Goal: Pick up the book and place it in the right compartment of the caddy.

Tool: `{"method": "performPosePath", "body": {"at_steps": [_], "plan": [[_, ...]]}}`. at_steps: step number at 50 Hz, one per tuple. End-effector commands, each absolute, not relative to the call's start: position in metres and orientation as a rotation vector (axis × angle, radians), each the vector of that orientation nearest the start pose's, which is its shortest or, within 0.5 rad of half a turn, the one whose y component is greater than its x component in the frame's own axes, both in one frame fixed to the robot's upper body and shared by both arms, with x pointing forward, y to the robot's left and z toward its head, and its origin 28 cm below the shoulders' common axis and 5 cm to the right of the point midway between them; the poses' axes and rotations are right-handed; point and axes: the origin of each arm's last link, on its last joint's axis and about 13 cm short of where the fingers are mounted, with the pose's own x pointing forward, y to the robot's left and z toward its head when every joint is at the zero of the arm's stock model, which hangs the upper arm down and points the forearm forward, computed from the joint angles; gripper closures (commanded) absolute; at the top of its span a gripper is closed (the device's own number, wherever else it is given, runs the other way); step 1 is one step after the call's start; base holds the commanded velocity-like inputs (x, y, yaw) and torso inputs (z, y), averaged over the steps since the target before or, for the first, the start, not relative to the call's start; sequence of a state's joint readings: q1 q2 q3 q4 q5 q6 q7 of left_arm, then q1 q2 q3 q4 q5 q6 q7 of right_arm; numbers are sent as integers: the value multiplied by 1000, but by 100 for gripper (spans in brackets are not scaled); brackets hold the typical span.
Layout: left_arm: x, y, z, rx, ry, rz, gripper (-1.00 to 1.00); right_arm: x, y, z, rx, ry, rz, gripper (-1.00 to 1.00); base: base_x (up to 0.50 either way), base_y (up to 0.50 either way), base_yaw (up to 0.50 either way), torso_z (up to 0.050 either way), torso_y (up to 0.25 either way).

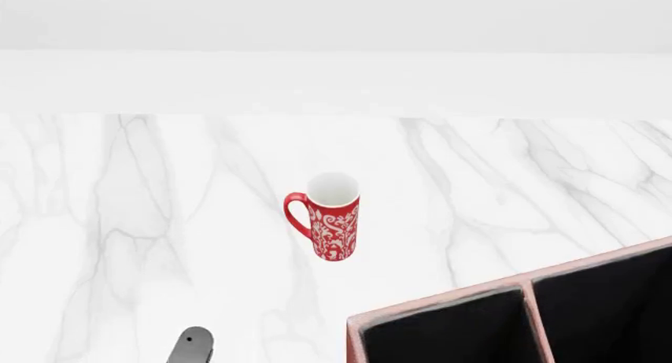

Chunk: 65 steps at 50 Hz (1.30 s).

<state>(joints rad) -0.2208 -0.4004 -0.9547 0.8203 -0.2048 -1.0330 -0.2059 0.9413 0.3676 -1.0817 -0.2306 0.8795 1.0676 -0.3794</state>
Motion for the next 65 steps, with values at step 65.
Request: {"method": "performPosePath", "body": {"at_steps": [65], "plan": [[134, 387, 200, 54, -244, 992, -100, 313, -84, 289, -187, -61, 715, 100, 0, 0, 0, 0, 0]]}}
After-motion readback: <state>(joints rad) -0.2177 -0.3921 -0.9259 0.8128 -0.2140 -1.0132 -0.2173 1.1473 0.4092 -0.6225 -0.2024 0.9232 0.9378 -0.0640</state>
